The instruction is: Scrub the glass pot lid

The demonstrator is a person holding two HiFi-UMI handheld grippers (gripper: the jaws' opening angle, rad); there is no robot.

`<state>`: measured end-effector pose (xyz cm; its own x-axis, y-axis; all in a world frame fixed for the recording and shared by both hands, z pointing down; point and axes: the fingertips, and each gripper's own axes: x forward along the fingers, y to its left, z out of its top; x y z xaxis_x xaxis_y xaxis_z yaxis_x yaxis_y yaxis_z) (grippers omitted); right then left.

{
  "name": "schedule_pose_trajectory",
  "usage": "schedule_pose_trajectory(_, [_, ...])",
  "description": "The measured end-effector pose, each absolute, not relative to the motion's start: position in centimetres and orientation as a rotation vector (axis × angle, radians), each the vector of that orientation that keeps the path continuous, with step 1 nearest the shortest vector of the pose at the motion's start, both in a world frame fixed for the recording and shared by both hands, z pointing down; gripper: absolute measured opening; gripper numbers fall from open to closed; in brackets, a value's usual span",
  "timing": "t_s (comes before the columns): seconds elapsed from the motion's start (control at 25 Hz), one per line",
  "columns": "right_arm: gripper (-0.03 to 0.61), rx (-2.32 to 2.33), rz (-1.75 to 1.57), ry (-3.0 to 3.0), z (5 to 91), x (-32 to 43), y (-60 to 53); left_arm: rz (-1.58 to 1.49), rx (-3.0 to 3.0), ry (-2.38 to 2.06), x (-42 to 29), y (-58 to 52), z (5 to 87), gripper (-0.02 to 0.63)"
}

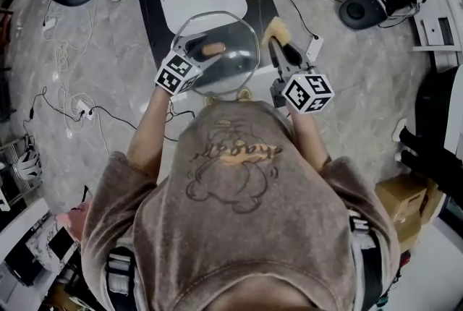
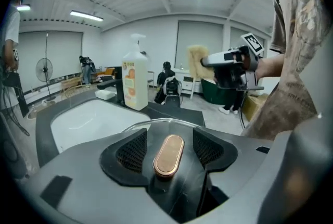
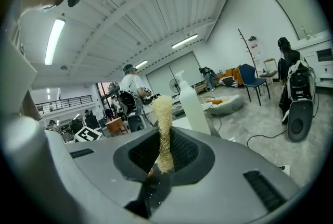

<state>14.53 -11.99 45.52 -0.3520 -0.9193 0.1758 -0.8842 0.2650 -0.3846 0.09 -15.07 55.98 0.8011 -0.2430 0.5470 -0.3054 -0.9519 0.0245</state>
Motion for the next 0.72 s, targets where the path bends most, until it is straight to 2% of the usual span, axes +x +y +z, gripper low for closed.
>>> schedule_pose_trajectory(0.48, [0.04,-1.847,-0.67,2.354,46.5,16.9,-11.1,1.113,2.866,-0.255,1.3,-15.0,62.7,0.278])
schedule_pose_trajectory(0.72, [0.04,-1.878,-0.691,2.334,47.1,17.6,-10.5,1.112,2.879,-0.247,1.4,-15.4,62.8,0.231])
